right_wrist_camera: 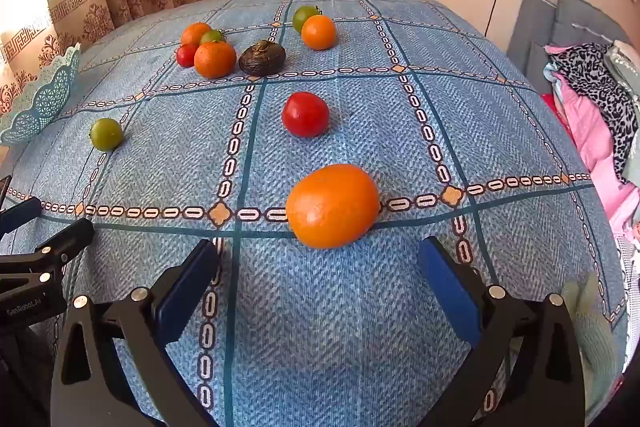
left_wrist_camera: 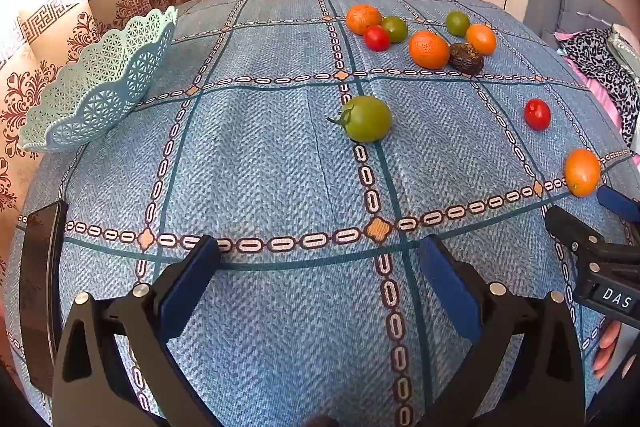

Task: Organize fruits

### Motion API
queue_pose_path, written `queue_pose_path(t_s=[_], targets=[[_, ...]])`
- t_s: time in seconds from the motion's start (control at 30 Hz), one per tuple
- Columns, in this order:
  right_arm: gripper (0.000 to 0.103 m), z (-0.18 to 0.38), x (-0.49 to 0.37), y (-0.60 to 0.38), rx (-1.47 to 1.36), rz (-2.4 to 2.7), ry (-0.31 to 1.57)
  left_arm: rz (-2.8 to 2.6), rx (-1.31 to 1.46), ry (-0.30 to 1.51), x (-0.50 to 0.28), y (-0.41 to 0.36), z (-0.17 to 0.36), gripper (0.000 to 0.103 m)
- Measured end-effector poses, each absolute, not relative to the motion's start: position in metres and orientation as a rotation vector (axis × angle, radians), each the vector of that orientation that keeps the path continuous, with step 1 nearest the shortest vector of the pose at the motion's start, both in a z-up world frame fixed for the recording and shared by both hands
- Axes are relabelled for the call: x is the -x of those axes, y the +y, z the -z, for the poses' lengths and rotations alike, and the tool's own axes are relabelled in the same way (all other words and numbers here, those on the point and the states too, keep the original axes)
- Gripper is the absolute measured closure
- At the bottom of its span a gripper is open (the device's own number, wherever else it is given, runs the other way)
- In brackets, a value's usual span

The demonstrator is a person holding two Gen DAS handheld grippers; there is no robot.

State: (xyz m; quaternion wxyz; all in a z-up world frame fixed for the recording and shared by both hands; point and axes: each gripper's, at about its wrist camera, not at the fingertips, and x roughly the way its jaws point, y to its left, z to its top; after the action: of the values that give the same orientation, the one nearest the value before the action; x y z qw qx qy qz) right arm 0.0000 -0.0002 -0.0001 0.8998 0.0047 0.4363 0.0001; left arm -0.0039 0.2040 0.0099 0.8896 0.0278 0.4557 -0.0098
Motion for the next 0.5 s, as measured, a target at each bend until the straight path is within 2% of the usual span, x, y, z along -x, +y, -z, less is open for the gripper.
queue_pose_path(t_s=[0.5], targets=[[0.005, 0.0002, -0.0002, -0.0001, -0.007, 0.001, 0.908, 0.017, -0.064, 0.941, 0.0039, 0.2042, -0.01, 0.002]])
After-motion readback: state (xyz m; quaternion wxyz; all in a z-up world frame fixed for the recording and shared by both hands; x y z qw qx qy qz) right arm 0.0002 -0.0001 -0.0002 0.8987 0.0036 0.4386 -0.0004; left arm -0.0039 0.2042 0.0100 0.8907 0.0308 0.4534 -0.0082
